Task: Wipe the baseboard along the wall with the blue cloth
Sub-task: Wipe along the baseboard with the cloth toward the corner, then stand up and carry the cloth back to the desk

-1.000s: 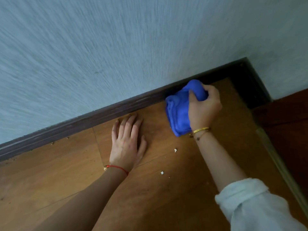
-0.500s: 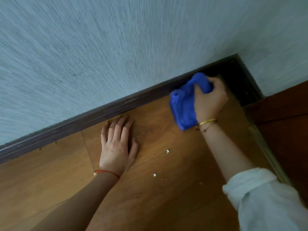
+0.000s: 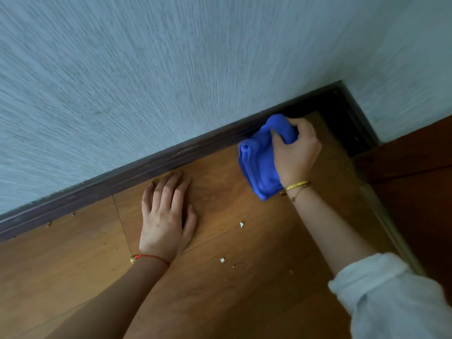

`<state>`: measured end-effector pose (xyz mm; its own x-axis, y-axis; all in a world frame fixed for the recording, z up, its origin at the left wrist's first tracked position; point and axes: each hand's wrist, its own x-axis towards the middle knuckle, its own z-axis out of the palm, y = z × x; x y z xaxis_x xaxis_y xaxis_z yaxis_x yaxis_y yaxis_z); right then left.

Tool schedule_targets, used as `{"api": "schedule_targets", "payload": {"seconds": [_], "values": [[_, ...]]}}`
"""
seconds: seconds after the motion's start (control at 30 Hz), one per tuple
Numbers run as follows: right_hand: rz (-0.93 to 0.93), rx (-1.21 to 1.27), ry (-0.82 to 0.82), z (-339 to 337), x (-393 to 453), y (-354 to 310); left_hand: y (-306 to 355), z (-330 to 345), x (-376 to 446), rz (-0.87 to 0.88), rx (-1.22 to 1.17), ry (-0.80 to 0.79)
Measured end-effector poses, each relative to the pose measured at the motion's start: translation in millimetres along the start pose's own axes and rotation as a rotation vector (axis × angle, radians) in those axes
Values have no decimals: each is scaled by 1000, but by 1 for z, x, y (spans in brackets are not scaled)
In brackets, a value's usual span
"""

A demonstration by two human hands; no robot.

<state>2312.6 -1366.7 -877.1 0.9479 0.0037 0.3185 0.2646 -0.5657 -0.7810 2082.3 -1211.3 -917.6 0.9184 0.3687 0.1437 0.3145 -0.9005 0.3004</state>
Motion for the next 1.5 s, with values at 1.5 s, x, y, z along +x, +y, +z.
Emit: {"api": "schedule_targets", "payload": {"seconds": [1.5], "values": [[-202, -128, -516, -125, -185, -71, -19, -128, -89, 161, -108, -98]]}}
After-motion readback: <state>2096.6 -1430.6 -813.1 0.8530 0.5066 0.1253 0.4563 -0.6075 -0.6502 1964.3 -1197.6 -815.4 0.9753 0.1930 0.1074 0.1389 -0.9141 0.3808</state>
